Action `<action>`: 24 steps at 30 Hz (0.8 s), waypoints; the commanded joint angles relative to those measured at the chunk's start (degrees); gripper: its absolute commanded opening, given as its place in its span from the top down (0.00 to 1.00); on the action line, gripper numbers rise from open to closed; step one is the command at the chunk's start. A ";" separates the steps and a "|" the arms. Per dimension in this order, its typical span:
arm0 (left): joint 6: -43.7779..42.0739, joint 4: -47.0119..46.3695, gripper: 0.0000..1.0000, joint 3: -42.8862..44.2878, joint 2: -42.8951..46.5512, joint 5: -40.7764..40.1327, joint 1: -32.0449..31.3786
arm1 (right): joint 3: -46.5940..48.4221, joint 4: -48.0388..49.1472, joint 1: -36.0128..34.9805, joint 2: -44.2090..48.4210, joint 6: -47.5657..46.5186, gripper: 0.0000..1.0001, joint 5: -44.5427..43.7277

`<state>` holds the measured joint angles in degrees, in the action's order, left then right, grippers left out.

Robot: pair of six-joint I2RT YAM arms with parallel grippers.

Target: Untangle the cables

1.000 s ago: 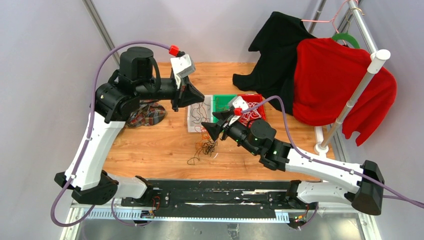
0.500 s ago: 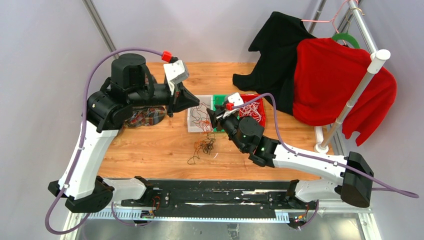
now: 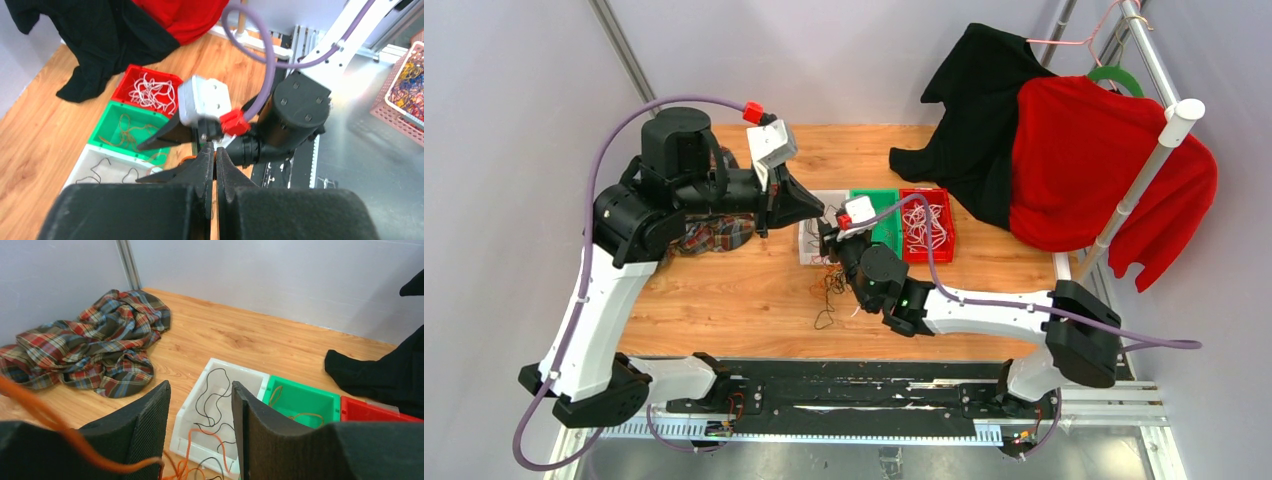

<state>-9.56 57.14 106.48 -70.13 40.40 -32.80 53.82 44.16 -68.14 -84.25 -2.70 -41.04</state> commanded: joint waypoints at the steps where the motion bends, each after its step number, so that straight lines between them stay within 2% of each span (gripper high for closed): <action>1: 2.36 -0.98 0.99 5.32 1.13 2.17 0.10 | -1.25 5.38 -1.56 -1.62 -1.83 0.52 -6.59; 8: 0.24 1.23 1.00 16.42 -0.40 -1.25 0.10 | -13.43 3.53 -2.17 3.14 4.11 0.56 -9.41; 12: -2.80 1.55 1.00 16.44 0.26 -5.58 0.10 | -20.00 1.30 -2.17 8.81 6.31 0.65 -11.90; 16: -7.30 1.74 1.00 9.06 2.24 -11.94 0.10 | -25.01 -0.42 -2.09 17.13 7.27 0.74 -10.75; 19: -10.18 1.68 0.99 -0.84 4.56 -13.83 0.10 | -25.24 -3.21 -1.76 22.62 7.98 0.88 -4.48; 22: -11.41 1.42 0.95 -10.37 6.19 -13.18 0.10 | -23.22 -6.67 -1.52 25.75 9.16 0.94 2.16; 24: -11.28 0.66 0.84 -15.65 6.76 -12.76 0.10 | -21.30 -9.06 -1.47 26.44 9.09 0.94 6.24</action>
<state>-18.31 60.64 98.83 -64.82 28.67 -32.75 29.28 41.30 -70.04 -60.14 4.97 -43.05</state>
